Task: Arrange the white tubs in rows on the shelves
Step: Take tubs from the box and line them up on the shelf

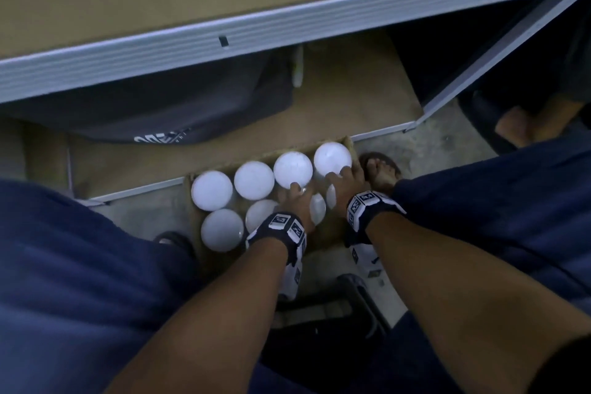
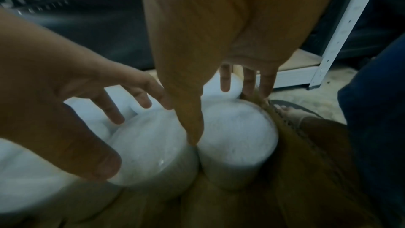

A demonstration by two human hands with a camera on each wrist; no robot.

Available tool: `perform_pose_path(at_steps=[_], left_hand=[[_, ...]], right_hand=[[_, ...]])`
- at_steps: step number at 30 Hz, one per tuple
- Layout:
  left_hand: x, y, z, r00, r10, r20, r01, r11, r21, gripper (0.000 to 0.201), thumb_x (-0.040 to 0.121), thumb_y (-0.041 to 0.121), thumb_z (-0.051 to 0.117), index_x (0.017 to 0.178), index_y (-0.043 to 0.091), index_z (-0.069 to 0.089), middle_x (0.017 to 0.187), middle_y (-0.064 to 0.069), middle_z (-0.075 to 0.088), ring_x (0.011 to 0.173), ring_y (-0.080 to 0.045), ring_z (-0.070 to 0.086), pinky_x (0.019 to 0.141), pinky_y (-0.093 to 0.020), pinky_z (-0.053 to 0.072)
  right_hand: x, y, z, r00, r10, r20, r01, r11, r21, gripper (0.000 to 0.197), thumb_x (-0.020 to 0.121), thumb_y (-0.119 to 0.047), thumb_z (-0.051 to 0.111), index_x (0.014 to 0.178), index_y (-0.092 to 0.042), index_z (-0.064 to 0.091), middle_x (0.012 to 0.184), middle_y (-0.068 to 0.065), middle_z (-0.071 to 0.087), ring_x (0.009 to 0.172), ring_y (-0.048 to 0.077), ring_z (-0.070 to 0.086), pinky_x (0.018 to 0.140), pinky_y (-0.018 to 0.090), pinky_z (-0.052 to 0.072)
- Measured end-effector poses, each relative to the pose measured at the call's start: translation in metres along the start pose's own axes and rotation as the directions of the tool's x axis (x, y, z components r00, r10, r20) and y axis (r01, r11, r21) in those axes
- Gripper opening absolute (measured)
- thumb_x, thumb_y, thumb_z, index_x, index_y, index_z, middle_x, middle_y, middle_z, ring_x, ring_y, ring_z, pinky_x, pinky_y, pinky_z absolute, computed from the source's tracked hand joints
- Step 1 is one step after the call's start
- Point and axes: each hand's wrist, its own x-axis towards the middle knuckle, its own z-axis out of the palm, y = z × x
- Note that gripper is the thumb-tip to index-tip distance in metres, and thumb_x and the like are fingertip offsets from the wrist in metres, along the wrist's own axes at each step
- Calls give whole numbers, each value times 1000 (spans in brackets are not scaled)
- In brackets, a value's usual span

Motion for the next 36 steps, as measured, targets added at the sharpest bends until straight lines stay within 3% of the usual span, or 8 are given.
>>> perform_pose_path(at_steps=[7,10,12,16,19,26,30,36], left_hand=[[6,8,17,987,8,-163,24,980,196,94,55,41,82,136,32,34,140,-7,34,112,-39,50,84,-47,50],[15,3,23,987,-18,-161,50,979,199,93,20,47,86,110,32,65,112,-7,63,75,-34,68,58,-40,55],[21,2,24,984,4,-179,26,986,163,78,21,42,84,97,33,67,100,-5,65,59,-29,64,51,-32,51],[10,8,17,983,-10,-182,49,976,211,72,60,29,78,124,30,46,126,-8,44,93,-36,59,71,-39,49],[8,6,6,996,-3,-89,17,989,148,93,60,33,79,137,33,27,138,-8,28,116,-44,45,88,-48,49],[-10,8,-26,999,41,-15,-39,995,92,85,62,44,75,132,37,28,136,-6,30,119,-40,44,96,-51,45],[-27,13,-58,998,70,-7,-69,995,74,87,59,40,77,134,37,32,138,-5,32,125,-36,41,95,-49,46],[-64,19,-124,980,148,-135,-132,984,117,84,53,36,83,127,32,44,125,-7,44,110,-35,52,86,-38,47]], right_hand=[[7,-6,25,985,29,-171,-44,996,-82,30,92,-33,48,115,-23,64,137,11,48,105,37,56,91,43,41],[4,-9,22,985,34,-169,-57,989,-136,28,89,-25,49,113,-23,64,136,11,47,95,33,59,87,40,42],[5,-7,23,990,14,-137,-29,994,-105,34,93,-26,45,125,-23,56,144,13,35,106,35,52,94,44,37],[4,-1,18,994,0,-113,-10,996,-92,42,91,-29,51,133,-28,48,144,12,29,116,38,46,100,46,35],[2,-3,8,999,11,-46,-16,995,-94,49,88,-35,54,135,-27,43,144,12,24,121,41,41,104,49,33],[-27,-9,-35,999,17,31,-14,996,-89,61,80,-39,58,136,-26,38,150,14,12,135,43,26,110,56,22],[-50,-10,-69,998,-23,50,28,996,-90,70,74,-32,63,138,-23,36,157,15,-3,139,43,24,106,54,35],[-78,-37,-124,993,-72,-92,68,996,-49,69,62,-23,71,126,-27,46,142,11,25,128,38,32,102,52,41]])
